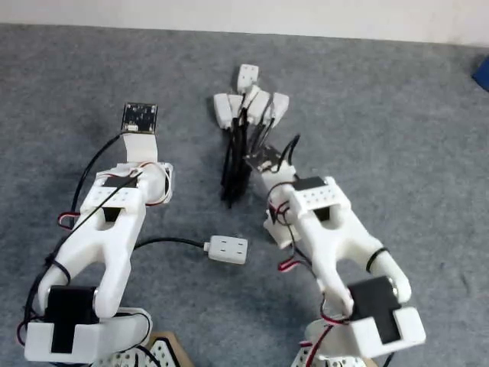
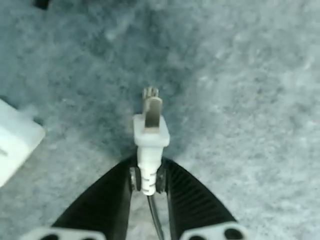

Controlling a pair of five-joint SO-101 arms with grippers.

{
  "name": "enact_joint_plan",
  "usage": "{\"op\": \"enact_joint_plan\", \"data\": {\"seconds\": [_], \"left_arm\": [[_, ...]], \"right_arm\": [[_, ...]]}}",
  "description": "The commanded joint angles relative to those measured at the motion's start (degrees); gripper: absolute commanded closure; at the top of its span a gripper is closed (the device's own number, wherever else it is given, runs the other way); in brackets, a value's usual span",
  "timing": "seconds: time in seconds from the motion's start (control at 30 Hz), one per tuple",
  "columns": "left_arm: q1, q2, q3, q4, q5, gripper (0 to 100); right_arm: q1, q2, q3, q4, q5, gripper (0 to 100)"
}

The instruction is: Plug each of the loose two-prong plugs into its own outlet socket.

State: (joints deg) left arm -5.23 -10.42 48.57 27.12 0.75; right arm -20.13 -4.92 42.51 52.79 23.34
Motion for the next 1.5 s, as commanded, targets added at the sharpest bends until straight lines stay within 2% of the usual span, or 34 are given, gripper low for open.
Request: {"op": "enact_joint_plan", "data": {"seconds": [0.0,0.17,0.33,0.43,0.7,0.77,0.9,0.97,1.13,1.3,1.47], "left_arm": [[0.92,-1.89,-0.31,-0.70,0.09,82],[0.92,-1.89,-0.31,-0.70,0.09,82],[0.92,-1.89,-0.31,-0.70,0.09,82],[0.92,-1.89,-0.31,-0.70,0.09,82],[0.84,-1.89,-0.31,-0.70,0.09,82],[0.84,-1.89,-0.31,-0.70,0.09,82],[0.84,-1.89,-0.31,-0.70,0.09,82],[0.84,-1.89,-0.31,-0.70,0.09,82],[0.75,-1.89,-0.31,-0.70,0.09,82],[0.48,-1.89,-0.48,-0.70,0.00,82],[0.48,-2.51,-1.45,-0.70,-6.15,82]], "right_arm": [[-1.36,-4.70,1.80,-1.01,-0.35,89.6],[-1.10,-6.46,2.86,-0.75,-0.35,77.9],[-1.10,-6.73,2.86,0.22,0.00,77.5],[-1.27,-6.29,2.86,0.92,4.40,77.5],[-1.36,-6.11,2.95,0.57,4.48,77.6],[-1.45,-6.11,2.95,0.57,4.48,80.8],[-2.86,-6.29,2.95,0.92,4.48,99.1],[-3.47,-6.55,2.95,1.36,4.66,97.9],[-5.23,-6.81,1.54,7.78,4.84,99.2],[-5.49,-6.81,-8.13,20.00,4.40,99.2],[-5.49,-6.81,-22.81,31.25,0.62,99.2]]}}
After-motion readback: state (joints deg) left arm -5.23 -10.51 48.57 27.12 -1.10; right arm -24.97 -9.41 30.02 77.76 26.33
